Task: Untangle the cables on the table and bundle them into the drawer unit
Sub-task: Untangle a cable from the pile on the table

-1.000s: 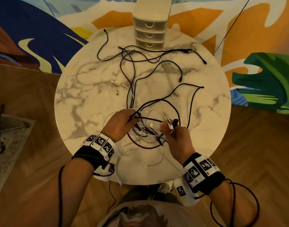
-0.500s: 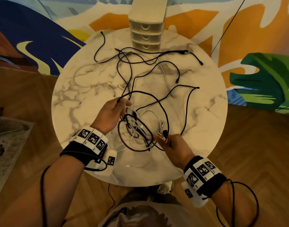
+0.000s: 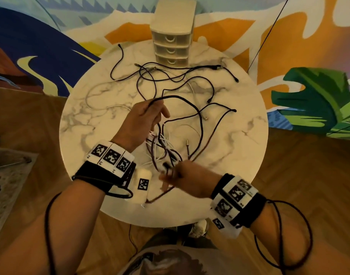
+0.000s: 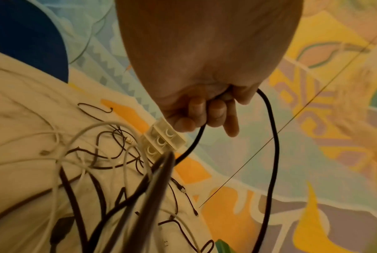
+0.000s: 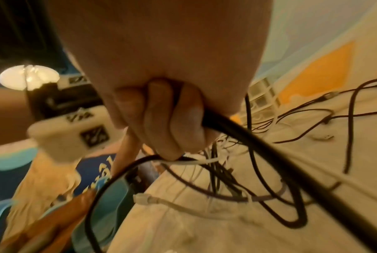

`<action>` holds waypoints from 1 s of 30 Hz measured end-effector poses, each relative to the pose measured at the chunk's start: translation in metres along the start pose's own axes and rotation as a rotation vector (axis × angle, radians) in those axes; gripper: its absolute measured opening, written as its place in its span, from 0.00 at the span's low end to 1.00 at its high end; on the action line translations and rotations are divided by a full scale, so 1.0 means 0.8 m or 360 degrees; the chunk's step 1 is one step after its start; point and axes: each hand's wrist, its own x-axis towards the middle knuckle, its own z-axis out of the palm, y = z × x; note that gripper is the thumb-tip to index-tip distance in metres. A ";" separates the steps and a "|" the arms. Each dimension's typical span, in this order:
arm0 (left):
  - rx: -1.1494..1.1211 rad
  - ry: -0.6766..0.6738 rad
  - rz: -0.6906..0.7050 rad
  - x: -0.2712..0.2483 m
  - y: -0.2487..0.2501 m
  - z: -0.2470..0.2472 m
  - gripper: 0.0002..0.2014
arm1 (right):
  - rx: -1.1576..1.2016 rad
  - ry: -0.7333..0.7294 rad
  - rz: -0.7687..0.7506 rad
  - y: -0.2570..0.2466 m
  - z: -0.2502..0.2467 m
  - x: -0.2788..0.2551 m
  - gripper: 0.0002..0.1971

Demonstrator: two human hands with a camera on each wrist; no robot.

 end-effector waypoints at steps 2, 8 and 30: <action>-0.0046 0.0006 -0.0038 -0.004 -0.006 0.000 0.20 | 0.0005 0.0029 -0.0057 0.002 0.014 0.005 0.19; 0.0636 -0.0336 0.0082 -0.026 -0.010 0.013 0.17 | 0.1205 0.0964 -0.0336 0.000 -0.028 0.008 0.26; 0.1407 -0.0110 -0.0088 -0.041 -0.102 -0.001 0.14 | 0.1447 0.1363 -0.0517 -0.014 -0.040 -0.023 0.22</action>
